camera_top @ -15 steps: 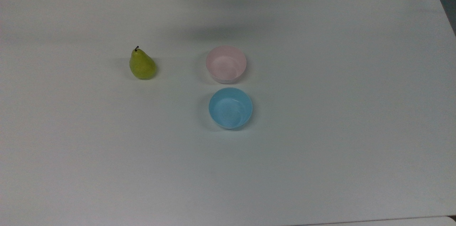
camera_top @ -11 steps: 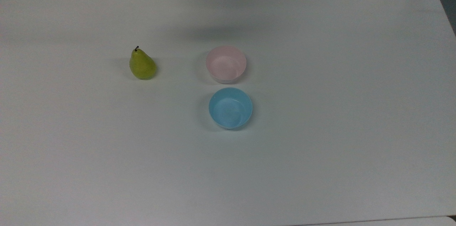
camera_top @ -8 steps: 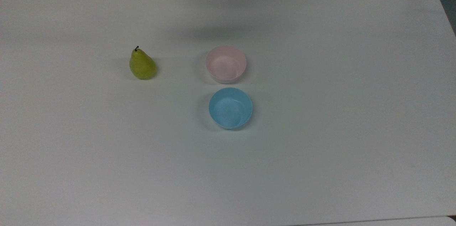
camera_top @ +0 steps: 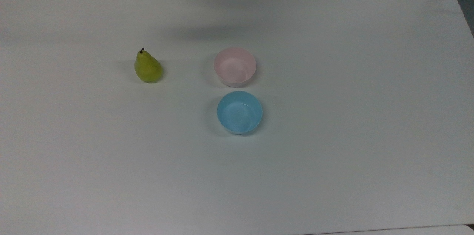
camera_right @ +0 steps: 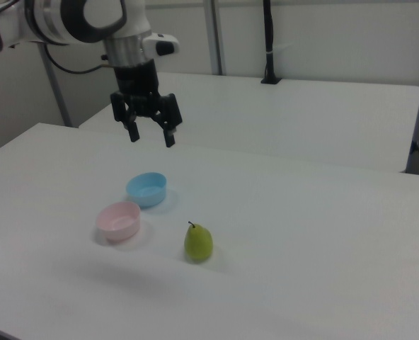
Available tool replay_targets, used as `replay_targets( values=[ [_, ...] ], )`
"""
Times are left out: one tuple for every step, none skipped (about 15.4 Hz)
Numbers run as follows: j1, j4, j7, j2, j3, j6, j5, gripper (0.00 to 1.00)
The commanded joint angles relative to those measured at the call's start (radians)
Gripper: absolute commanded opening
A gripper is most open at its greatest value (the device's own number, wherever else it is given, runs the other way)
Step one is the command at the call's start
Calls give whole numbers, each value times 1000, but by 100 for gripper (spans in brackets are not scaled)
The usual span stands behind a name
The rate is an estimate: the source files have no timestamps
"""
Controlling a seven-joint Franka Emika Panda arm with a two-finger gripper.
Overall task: Place the pear in the bowl
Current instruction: 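Lower the gripper around the pear and close it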
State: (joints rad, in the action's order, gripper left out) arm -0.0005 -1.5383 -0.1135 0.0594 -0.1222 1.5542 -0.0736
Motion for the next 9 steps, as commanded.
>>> replay_targets(
  values=[
    [-33, -120, -83, -18, -7, 133, 15, 100],
    [-35, -155, -84, -18, -7, 176, 14, 100],
    [-36, -179, -84, -18, -7, 209, 12, 100],
    [-45, -209, -86, -17, -7, 239, 12, 100],
    [-55, -241, -86, -16, -7, 271, 9, 100],
    [-56, -281, -86, -15, -7, 315, 3, 100],
    [-58, -346, -89, -13, -7, 384, 0, 100],
    [-58, -396, -89, 3, -7, 444, -8, 100],
    [-59, -407, -89, 14, -7, 469, -12, 100]
  ],
)
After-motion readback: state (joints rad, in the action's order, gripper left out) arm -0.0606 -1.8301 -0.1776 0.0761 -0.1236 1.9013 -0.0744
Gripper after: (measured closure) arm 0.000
